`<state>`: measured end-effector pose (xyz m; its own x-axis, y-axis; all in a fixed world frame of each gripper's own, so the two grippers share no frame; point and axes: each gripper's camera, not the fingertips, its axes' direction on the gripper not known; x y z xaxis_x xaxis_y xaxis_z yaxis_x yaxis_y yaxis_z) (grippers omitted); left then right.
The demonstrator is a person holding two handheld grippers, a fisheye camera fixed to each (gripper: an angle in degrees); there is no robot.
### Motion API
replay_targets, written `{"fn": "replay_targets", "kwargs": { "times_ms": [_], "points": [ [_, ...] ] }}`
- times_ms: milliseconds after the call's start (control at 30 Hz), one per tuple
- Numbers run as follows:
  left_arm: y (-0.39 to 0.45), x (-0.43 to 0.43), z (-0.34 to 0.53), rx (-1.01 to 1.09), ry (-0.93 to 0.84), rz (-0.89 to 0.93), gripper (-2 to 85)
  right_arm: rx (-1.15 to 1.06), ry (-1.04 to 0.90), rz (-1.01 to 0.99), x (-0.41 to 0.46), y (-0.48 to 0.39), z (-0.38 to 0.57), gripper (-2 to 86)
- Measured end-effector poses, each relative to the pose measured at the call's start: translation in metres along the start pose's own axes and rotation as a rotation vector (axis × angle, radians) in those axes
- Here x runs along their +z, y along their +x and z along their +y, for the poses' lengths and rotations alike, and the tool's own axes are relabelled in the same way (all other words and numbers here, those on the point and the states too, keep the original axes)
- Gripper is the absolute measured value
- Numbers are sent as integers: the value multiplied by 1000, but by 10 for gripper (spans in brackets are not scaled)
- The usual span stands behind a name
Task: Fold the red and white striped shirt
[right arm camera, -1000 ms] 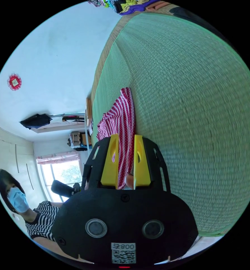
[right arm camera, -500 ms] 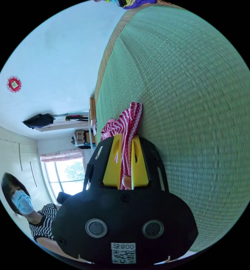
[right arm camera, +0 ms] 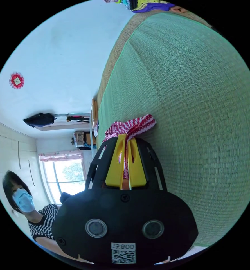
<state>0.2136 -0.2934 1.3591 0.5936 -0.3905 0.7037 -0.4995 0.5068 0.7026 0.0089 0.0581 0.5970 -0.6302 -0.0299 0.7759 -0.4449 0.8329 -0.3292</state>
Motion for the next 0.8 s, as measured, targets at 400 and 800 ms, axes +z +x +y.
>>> {"fn": "replay_targets", "kwargs": {
  "times_ms": [400,800],
  "points": [
    [-8,-135,43,-49,131,28,17,-66,33,-16,20,-95,-30,2],
    [-58,-336,145,-223,379,34,15,-271,13,45,90,-291,-80,2]
  ]
}}
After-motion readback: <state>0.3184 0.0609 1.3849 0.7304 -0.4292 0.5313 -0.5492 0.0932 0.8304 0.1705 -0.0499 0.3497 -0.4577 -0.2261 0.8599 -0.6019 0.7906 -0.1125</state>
